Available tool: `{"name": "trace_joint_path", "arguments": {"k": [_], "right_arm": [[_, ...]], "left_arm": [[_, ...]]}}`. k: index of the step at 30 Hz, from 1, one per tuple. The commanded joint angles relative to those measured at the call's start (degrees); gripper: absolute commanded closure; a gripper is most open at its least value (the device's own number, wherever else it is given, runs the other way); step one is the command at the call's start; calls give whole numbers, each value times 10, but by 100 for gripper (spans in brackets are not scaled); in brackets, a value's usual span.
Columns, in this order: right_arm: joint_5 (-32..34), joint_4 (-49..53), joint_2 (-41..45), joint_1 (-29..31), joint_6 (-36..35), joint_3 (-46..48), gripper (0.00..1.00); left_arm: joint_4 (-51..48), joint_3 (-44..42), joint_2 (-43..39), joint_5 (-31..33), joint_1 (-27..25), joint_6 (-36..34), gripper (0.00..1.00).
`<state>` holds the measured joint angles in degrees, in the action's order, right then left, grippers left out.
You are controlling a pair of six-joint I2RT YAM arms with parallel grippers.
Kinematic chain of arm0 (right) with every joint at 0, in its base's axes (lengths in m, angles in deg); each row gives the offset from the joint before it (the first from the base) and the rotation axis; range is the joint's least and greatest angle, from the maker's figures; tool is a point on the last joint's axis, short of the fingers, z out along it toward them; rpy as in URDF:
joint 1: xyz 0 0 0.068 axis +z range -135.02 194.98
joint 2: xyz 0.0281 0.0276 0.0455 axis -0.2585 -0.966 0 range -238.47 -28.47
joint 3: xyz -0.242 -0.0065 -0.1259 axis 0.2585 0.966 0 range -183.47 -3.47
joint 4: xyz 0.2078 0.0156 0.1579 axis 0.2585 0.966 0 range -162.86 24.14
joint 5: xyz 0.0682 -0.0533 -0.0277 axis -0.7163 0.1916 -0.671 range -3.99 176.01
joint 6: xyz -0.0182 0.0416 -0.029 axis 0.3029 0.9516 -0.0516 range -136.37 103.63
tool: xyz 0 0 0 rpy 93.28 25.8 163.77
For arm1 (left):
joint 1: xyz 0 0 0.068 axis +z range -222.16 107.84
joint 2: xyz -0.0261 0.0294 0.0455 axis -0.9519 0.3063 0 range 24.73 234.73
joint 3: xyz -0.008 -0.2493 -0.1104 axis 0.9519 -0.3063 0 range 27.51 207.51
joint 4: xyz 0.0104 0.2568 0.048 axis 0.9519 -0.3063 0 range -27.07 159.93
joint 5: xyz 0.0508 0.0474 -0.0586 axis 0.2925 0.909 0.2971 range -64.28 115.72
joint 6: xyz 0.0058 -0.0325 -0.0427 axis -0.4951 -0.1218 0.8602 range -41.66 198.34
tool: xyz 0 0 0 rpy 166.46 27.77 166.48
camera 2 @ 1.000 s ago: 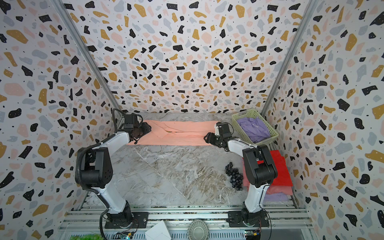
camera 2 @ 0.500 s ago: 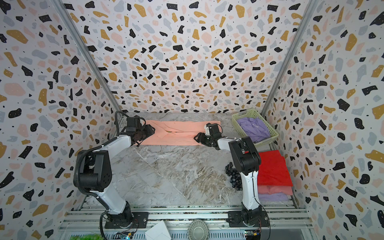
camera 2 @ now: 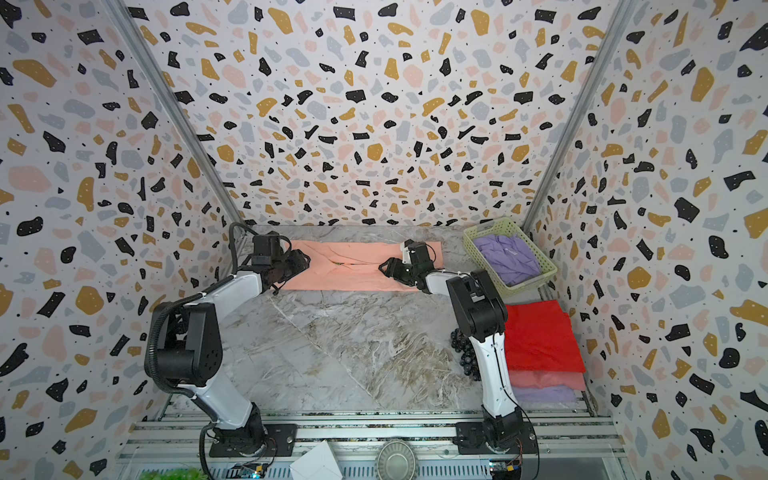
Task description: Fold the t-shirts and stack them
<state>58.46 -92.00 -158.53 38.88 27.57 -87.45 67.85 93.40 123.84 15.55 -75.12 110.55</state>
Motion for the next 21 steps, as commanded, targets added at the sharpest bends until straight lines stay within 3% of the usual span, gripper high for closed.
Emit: {"name": "trace_joint_path", "arguments": {"k": [1,16,21], "right_arm": [[8,-18,-4,-1,8,-32,34],[43,8,-79,-25,-14,-184,32],[48,4,-44,-42,-43,-145,32]], "left_arm": [[15,-4,-13,0,1,-3,46],[17,-8,0,-15,1,-11,46],[23,-1,9,-17,1,-17,46]]}}
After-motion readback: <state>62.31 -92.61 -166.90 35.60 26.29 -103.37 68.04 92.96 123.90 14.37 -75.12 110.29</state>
